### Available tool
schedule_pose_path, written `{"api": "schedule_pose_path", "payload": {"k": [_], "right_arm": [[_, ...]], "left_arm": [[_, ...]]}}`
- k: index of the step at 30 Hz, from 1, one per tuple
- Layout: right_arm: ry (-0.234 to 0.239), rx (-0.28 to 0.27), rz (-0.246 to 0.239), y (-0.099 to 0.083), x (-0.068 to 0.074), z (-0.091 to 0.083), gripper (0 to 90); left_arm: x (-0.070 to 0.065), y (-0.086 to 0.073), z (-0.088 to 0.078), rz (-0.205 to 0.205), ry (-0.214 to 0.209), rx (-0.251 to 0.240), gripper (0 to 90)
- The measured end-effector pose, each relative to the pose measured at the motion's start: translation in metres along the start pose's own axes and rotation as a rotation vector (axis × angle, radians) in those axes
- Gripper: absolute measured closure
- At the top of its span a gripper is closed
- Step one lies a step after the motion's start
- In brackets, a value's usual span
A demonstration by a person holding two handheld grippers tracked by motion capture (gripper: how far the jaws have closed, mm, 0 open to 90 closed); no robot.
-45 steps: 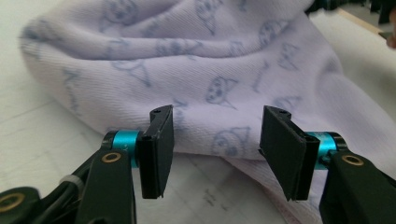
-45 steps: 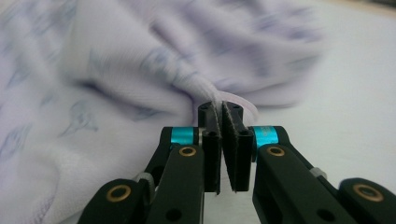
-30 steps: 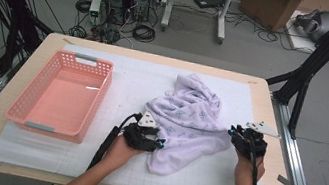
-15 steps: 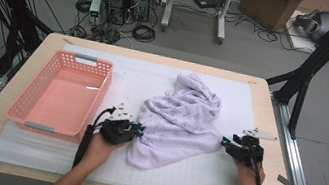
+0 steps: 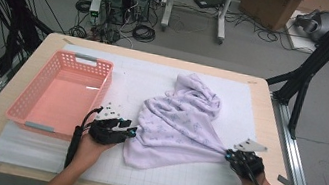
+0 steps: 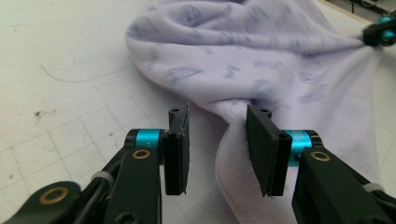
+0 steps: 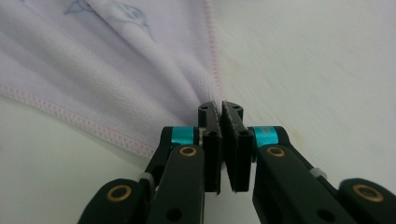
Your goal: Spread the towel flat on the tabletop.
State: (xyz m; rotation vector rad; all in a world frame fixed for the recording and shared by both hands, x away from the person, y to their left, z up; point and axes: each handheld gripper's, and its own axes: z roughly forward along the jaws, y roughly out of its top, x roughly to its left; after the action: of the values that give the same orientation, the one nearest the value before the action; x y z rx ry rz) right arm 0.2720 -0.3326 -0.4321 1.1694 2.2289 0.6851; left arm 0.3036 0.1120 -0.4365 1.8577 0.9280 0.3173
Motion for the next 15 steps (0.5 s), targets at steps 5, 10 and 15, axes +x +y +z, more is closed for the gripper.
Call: {"api": "schedule_pose_path", "payload": {"k": [5,10,15], "right_arm": [[-0.082,0.036,0.013,-0.036,-0.013,-0.032,86.6],[-0.043,0.012,0.098,-0.058,-0.021,-0.047,85.5],[-0.012,-0.085,0.119,-0.048,-0.020,-0.050,73.0]], "left_arm": [[0.002,0.000,0.000,0.001,0.001,0.004,59.8],[0.001,-0.002,0.006,-0.019,-0.032,0.029,59.8],[-0.008,0.000,0.021,-0.024,-0.076,0.058,54.1]]}}
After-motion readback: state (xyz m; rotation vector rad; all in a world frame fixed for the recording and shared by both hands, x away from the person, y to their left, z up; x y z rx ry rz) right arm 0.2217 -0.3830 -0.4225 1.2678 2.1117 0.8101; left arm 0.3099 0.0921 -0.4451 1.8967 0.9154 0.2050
